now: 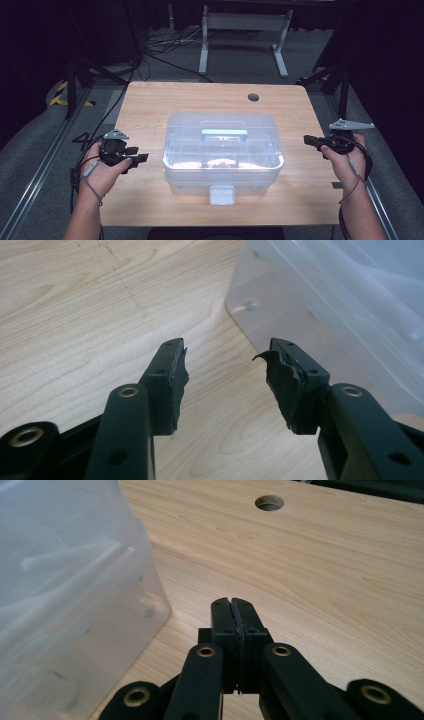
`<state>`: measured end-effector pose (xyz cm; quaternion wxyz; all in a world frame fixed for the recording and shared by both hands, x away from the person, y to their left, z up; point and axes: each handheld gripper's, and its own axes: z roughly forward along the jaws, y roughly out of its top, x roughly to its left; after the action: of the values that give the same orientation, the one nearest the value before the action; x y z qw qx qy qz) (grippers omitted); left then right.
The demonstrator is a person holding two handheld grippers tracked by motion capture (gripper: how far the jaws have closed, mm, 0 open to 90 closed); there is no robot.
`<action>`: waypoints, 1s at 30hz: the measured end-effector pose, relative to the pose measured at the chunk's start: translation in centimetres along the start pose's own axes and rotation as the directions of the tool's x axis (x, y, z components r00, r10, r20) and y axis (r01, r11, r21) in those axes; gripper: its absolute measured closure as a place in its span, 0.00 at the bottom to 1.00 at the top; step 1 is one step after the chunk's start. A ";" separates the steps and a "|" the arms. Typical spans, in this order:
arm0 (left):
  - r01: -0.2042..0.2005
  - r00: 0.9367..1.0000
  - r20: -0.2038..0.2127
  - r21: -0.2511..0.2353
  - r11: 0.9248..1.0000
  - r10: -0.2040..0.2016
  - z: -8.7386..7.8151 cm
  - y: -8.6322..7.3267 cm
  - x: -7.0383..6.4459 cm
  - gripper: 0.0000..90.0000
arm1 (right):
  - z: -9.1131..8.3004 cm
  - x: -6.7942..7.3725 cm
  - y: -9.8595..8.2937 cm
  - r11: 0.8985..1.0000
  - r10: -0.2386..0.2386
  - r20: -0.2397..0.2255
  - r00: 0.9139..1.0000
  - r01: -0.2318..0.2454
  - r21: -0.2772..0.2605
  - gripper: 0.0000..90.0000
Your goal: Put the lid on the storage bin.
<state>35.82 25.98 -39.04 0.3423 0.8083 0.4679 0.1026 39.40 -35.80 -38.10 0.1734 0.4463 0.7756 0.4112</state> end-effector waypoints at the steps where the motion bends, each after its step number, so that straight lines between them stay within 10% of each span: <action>1: -0.005 1.000 -0.002 0.004 1.000 0.005 0.2 0.0 0.1 0.54 | 0.3 -0.1 -0.2 1.000 0.004 0.001 1.000 -0.004 0.006 0.98; 30: -0.042 0.999 -0.026 0.107 0.993 0.045 4.7 -1.2 0.7 0.50 | 7.6 -0.1 -5.1 0.992 -0.033 0.016 0.999 0.031 0.122 0.90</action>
<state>37.64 24.83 -43.42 0.2899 0.8338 0.4599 0.0967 41.47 -33.58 -46.72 0.1594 0.4470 0.8048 0.3565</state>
